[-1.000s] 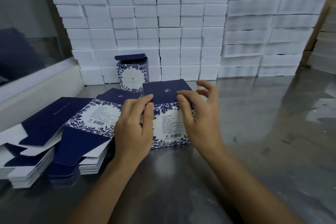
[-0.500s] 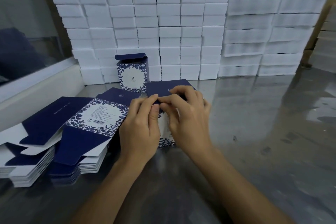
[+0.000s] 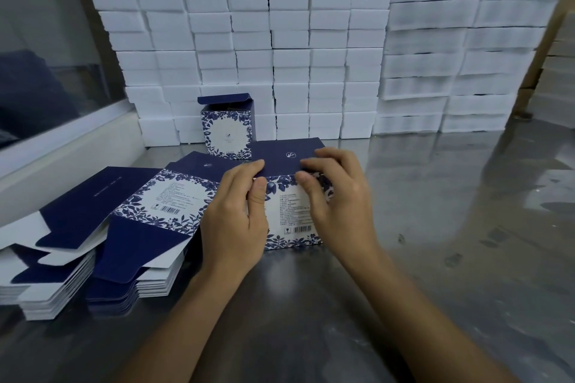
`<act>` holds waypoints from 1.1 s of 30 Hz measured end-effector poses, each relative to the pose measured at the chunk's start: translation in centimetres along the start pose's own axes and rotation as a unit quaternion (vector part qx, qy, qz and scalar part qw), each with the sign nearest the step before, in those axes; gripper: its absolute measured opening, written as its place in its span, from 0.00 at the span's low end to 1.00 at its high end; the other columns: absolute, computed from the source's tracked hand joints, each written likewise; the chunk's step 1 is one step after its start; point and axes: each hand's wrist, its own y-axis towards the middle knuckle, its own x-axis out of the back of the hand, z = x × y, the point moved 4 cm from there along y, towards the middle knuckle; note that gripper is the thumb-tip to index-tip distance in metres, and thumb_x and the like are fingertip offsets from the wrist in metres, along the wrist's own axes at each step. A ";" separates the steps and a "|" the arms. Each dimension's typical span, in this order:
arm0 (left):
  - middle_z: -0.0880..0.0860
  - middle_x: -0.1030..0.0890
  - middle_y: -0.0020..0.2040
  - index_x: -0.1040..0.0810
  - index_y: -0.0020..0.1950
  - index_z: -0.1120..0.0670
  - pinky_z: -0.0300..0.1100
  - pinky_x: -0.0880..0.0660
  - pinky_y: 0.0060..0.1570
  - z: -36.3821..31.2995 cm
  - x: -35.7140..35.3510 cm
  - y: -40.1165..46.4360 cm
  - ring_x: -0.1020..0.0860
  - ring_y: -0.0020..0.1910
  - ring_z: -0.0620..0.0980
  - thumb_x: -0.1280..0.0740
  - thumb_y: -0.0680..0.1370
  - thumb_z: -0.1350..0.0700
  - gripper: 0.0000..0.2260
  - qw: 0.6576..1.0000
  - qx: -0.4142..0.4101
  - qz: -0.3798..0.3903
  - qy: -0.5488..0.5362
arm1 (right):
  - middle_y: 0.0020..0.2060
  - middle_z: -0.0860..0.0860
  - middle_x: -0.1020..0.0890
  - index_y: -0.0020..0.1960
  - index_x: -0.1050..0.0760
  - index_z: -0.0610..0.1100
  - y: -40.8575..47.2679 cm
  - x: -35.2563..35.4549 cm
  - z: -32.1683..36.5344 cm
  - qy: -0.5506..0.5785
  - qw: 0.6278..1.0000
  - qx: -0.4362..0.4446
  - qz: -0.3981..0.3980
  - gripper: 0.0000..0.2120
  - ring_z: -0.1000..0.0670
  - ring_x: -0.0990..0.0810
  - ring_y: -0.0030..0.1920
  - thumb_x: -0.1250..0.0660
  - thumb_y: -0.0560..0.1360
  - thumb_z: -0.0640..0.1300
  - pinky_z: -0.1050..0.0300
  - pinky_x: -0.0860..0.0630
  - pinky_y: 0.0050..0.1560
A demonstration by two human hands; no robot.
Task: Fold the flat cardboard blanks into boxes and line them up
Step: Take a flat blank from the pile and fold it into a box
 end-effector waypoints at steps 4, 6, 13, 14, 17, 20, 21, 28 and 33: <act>0.49 0.20 0.58 0.23 0.65 0.54 0.32 0.34 0.44 0.6 0.2 0.2 0.29 0.49 0.34 0.42 0.82 0.52 0.15 1.000 0.012 -0.005 -0.009 | 0.57 0.53 0.23 0.57 0.24 0.52 0.1 0.0 -2.0 0.066 0.992 -0.102 0.025 0.07 0.62 0.24 0.53 0.32 0.80 0.46 0.62 0.25 0.52; 0.49 0.20 0.58 0.23 0.65 0.53 0.34 0.34 0.45 0.6 0.1 0.2 0.28 0.49 0.35 0.42 0.82 0.52 0.15 1.000 0.014 -0.005 -0.008 | 0.53 0.53 0.21 0.52 0.26 0.57 0.2 -0.1 -2.5 0.074 0.990 -0.119 0.034 0.05 0.58 0.22 0.51 0.33 0.80 0.46 0.60 0.25 0.48; 0.50 0.20 0.58 0.22 0.65 0.55 0.22 0.35 0.47 0.7 0.2 0.1 0.29 0.49 0.35 0.42 0.82 0.53 0.15 1.000 0.006 -0.008 -0.019 | 0.47 0.55 0.19 0.49 0.24 0.59 0.3 0.3 -2.8 0.140 0.977 -0.162 -0.011 0.11 0.54 0.19 0.47 0.42 0.84 0.47 0.60 0.23 0.44; 0.50 0.20 0.58 0.22 0.65 0.56 0.20 0.36 0.47 0.8 0.2 0.1 0.28 0.49 0.35 0.43 0.82 0.54 0.15 1.000 0.011 -0.009 -0.026 | 0.47 0.55 0.18 0.52 0.24 0.57 0.3 0.3 -3.3 0.183 0.961 -0.207 -0.025 0.12 0.55 0.19 0.45 0.44 0.85 0.46 0.58 0.22 0.44; 0.52 0.18 0.53 0.22 0.63 0.57 0.22 0.34 0.46 0.9 0.3 0.1 0.26 0.43 0.42 0.42 0.83 0.59 0.13 0.998 0.013 -0.013 -0.053 | 0.53 0.50 0.19 0.64 0.29 0.52 0.0 -0.1 -4.7 0.284 0.893 -0.348 -0.015 0.11 0.56 0.19 0.40 0.44 0.85 0.41 0.57 0.21 0.40; 0.53 0.18 0.47 0.21 0.63 0.56 0.24 0.32 0.41 1.0 0.3 0.0 0.28 0.37 0.40 0.42 0.83 0.61 0.12 0.997 0.023 -0.012 -0.070 | 0.65 0.49 0.25 0.74 0.35 0.53 -0.4 -0.3 -5.6 0.253 0.887 -0.385 0.027 0.21 0.51 0.21 0.60 0.37 0.83 0.43 0.59 0.24 0.51; 0.50 0.18 0.44 0.22 0.63 0.53 0.25 0.32 0.39 1.0 0.4 0.0 0.28 0.35 0.39 0.41 0.83 0.58 0.12 0.996 0.033 -0.010 -0.081 | 0.65 0.50 0.25 0.75 0.36 0.54 -0.6 -0.4 -5.8 0.257 0.884 -0.389 0.032 0.23 0.51 0.22 0.63 0.35 0.82 0.43 0.61 0.26 0.53; 0.38 0.65 0.78 0.64 0.78 0.40 0.39 0.55 0.72 1.0 -1.3 -1.1 0.62 0.75 0.32 0.37 0.64 0.22 0.54 0.979 0.070 0.148 -0.125 | 0.42 0.51 0.16 0.58 0.22 0.49 -0.8 0.1 -6.2 0.266 0.871 -0.413 0.006 0.08 0.62 0.17 0.37 0.35 0.82 0.40 0.73 0.27 0.29; 0.42 0.46 0.80 0.53 0.80 0.41 0.47 0.43 0.76 1.7 -1.6 -1.0 0.47 0.78 0.39 0.31 0.72 0.37 0.44 0.976 0.097 0.143 -0.136 | 0.42 0.46 0.14 0.57 0.22 0.47 -1.1 0.1 -6.0 0.278 0.866 -0.416 0.005 0.06 0.56 0.15 0.39 0.35 0.82 0.40 0.65 0.21 0.34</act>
